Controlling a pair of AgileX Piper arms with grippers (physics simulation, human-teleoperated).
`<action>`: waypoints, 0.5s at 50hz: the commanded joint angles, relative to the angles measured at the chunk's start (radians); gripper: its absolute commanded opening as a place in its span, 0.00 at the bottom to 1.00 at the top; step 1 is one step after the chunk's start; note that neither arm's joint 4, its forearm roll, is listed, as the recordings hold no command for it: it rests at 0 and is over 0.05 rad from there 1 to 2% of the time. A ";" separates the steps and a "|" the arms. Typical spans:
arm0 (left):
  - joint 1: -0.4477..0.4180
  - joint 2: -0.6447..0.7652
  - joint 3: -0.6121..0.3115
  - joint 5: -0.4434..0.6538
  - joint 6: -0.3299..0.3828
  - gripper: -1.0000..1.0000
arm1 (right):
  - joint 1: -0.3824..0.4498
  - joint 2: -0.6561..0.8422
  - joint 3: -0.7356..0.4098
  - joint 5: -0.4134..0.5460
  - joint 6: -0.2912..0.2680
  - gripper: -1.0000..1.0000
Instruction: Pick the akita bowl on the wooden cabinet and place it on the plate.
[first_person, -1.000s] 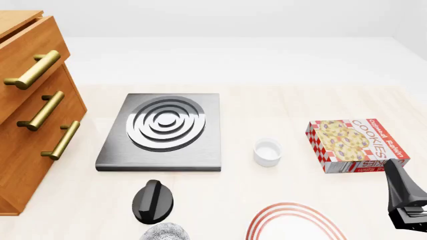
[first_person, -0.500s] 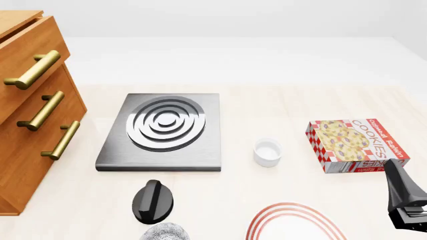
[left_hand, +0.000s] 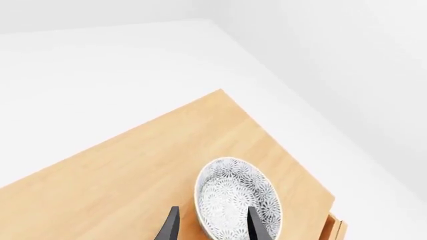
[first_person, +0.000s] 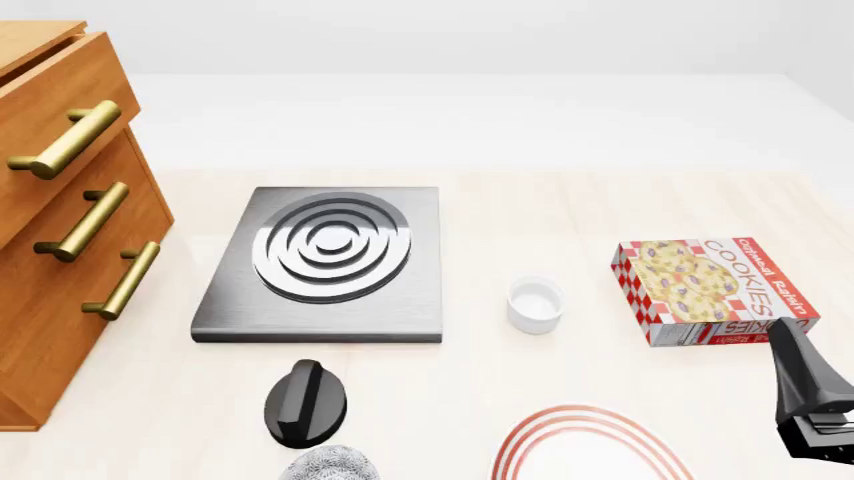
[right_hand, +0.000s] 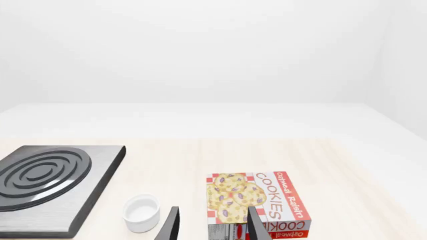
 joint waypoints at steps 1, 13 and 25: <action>0.001 0.022 0.017 -0.011 -0.006 1.00 | 0.000 0.000 0.000 0.000 0.000 1.00; -0.008 0.024 0.033 -0.028 -0.010 0.00 | 0.000 0.000 0.000 0.000 0.000 1.00; 0.007 0.005 0.036 -0.026 -0.035 0.00 | 0.000 0.000 0.000 0.000 0.000 1.00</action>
